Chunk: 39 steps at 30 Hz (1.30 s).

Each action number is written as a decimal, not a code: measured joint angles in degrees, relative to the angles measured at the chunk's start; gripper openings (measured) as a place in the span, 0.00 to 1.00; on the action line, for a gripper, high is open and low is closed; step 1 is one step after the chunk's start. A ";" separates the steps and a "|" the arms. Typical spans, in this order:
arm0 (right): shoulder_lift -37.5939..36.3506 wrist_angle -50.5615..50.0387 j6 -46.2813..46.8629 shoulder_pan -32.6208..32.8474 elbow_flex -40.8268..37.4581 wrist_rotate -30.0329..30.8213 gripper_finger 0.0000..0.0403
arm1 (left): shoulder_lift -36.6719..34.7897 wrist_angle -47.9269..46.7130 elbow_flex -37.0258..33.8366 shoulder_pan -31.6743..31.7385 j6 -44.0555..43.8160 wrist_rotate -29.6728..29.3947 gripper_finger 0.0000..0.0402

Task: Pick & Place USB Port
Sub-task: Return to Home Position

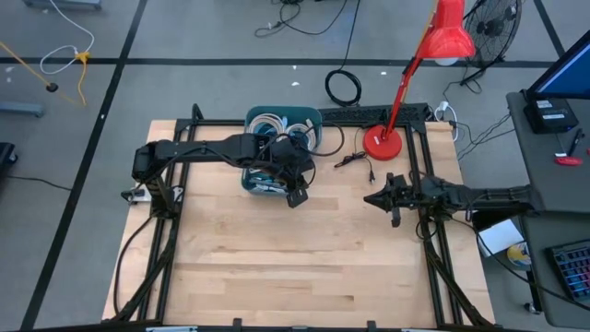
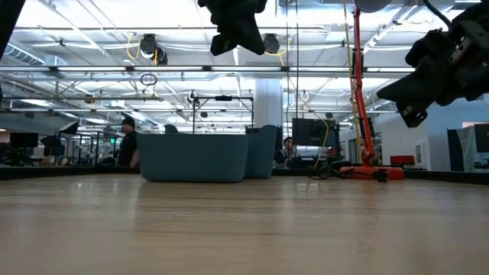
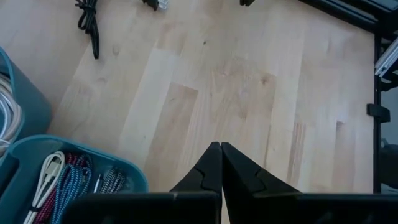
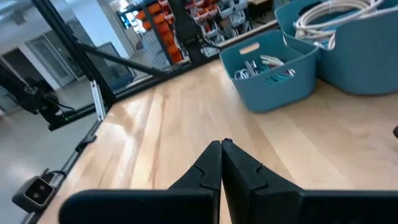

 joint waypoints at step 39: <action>-9.80 0.00 -3.90 -3.43 -0.06 0.32 0.00 | -0.01 -0.48 0.00 0.11 -0.39 0.13 0.01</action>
